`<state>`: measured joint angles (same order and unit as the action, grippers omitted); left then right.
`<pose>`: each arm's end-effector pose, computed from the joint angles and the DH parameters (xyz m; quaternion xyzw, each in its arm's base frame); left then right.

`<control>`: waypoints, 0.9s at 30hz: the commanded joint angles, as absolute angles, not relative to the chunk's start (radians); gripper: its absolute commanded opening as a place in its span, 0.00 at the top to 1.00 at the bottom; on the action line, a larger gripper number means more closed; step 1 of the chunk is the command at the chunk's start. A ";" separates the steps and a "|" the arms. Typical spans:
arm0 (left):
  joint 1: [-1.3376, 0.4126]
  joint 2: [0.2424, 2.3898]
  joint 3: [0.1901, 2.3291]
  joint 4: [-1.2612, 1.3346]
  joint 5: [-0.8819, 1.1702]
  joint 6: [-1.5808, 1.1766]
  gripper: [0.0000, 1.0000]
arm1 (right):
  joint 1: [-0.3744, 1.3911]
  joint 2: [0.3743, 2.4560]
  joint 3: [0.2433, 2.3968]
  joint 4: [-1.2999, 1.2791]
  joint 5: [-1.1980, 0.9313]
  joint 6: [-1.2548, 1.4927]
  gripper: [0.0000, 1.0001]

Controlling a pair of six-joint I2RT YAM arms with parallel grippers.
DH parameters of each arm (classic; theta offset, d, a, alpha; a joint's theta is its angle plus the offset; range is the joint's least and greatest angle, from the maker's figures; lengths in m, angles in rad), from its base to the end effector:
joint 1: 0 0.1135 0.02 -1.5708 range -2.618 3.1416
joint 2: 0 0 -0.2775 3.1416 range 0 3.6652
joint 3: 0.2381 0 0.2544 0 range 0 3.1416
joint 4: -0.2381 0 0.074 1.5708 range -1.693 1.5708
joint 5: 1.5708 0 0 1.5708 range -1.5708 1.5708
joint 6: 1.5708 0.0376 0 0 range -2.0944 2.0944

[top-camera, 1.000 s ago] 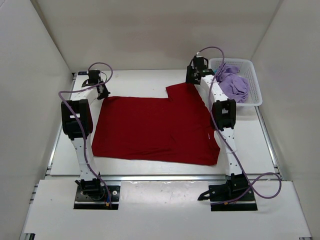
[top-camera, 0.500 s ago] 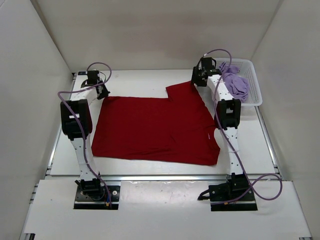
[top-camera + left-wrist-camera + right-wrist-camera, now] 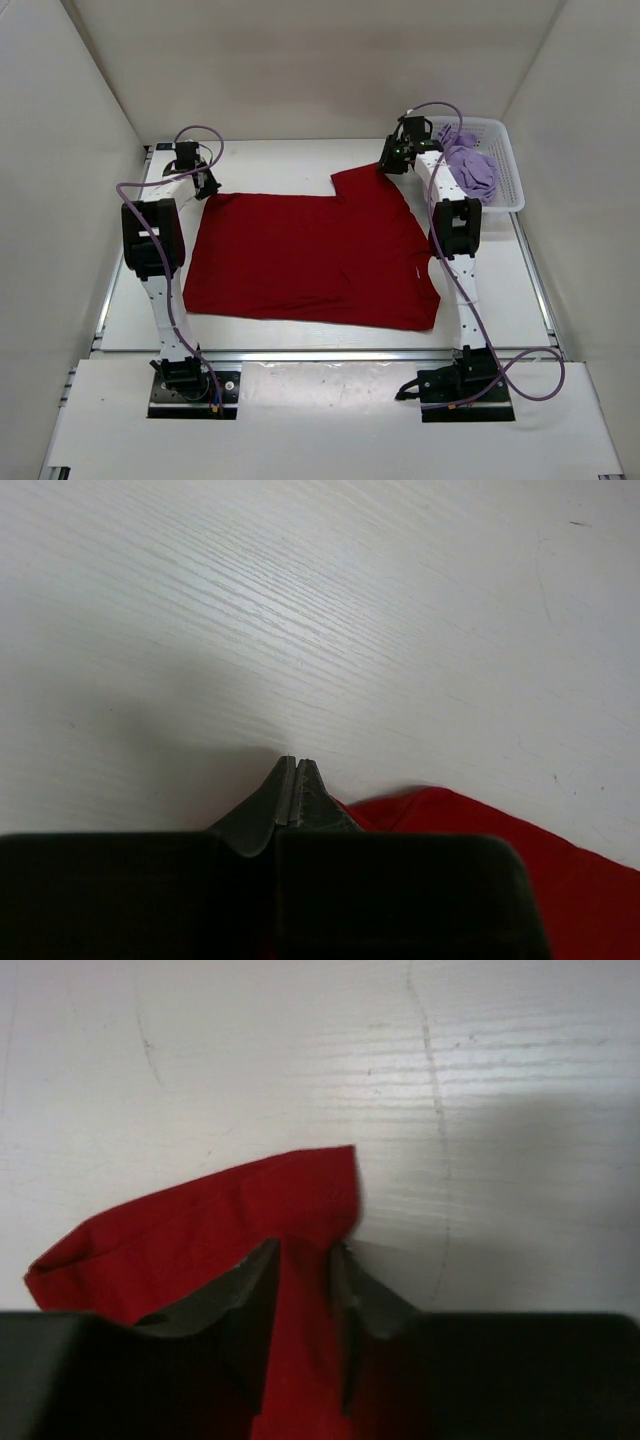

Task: Fold and stack the t-shirts
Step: Grap the side of the flattened tshirt furthest away from the robot with both arms, then fold the other side of the tshirt into a rectangle

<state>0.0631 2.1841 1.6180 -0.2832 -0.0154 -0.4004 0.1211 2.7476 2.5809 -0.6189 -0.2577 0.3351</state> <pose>0.4932 0.0317 0.1747 -0.2175 0.9100 -0.0521 0.3492 0.6024 0.0830 0.1601 0.0490 0.9163 0.2014 0.3427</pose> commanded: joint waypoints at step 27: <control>0.130 1.893 1.381 -0.120 0.146 -0.506 1.00 | 0.202 2.358 2.444 -0.997 -0.255 0.170 1.00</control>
